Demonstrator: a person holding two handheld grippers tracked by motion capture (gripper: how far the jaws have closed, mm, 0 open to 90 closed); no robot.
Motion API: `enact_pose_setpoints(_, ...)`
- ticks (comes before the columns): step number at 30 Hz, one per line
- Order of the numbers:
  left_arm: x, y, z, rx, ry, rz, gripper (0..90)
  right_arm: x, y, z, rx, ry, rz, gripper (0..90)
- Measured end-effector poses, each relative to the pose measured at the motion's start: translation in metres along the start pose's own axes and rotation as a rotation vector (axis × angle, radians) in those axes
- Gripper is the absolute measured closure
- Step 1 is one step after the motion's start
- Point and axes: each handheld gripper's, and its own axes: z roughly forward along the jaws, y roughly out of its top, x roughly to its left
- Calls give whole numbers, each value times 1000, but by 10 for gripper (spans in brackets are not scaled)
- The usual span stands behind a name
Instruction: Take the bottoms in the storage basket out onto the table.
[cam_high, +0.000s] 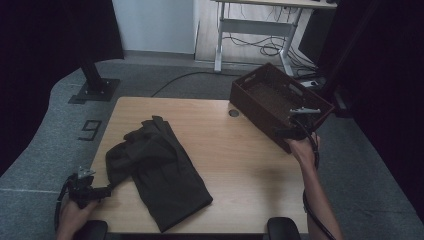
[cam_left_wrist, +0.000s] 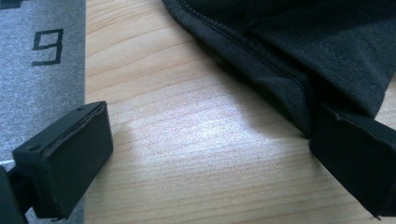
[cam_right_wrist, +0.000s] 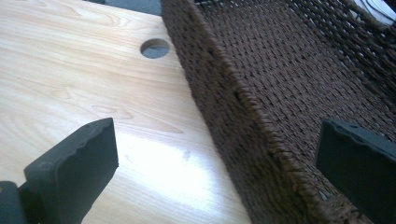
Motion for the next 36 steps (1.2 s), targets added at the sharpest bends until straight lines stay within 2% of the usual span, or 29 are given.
enact_pose_setpoints(7,0,0,0,0,0,0,0,15,0,-16,-35,33,-26,0)
enact_pose_setpoints(17,0,0,0,0,0,0,0,37,-4,-30,-47,72,-72,0)
enact_pose_setpoints(25,0,0,0,1,-1,1,0,52,-15,-36,-51,105,-96,0)
enact_pose_setpoints(30,0,0,0,0,0,0,0,63,-24,-38,-62,102,-123,10)
enact_pose_setpoints(36,0,0,0,0,-1,0,0,76,-40,-36,-69,120,-148,19)
